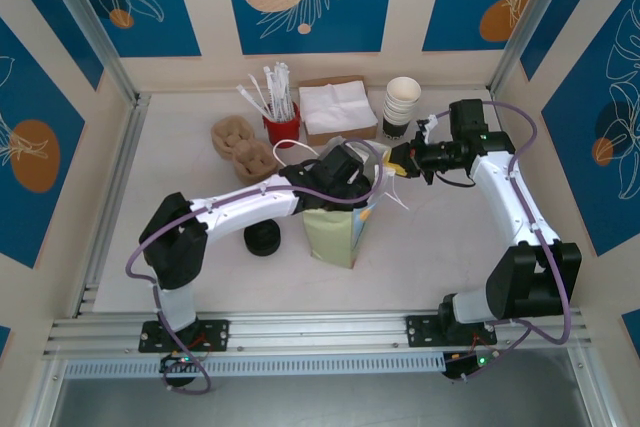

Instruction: Pack the takeout coffee

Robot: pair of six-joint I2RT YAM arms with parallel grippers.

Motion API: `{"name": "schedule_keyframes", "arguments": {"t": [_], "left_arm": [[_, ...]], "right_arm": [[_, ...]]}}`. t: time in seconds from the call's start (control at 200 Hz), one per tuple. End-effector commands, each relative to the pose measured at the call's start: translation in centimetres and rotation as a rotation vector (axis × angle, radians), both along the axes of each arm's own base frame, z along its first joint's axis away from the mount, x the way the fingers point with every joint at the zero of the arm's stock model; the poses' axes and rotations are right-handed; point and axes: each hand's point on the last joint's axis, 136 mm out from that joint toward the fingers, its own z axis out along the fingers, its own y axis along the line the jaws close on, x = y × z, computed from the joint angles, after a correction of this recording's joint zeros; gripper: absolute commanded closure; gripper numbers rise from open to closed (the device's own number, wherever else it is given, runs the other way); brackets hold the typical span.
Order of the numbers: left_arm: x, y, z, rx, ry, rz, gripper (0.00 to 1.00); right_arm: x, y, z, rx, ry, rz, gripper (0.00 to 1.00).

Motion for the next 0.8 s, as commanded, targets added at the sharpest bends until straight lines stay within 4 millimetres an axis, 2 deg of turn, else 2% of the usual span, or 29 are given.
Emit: {"name": "schedule_keyframes", "arguments": {"t": [0.0,0.25,0.405,0.795], "left_arm": [[-1.4,0.5,-2.3,0.033,0.091,0.001,0.33],[-1.4,0.3,-4.0,0.069,0.154,0.02,0.34],[-1.6,0.4,-4.4,0.088,0.173,0.015,0.33],[-3.2,1.8,-6.2,0.117,0.231,0.022,0.36]], "right_arm": [[-0.1,-0.2,0.7,0.016,0.028,-0.009,1.0],[-0.4,-0.2,0.7,0.013,0.026,-0.006,1.0],[-0.5,-0.3,0.5,0.004,0.024,-0.007,1.0],[-0.7,-0.5,-0.2,-0.016,0.041,-0.015,1.0]]}}
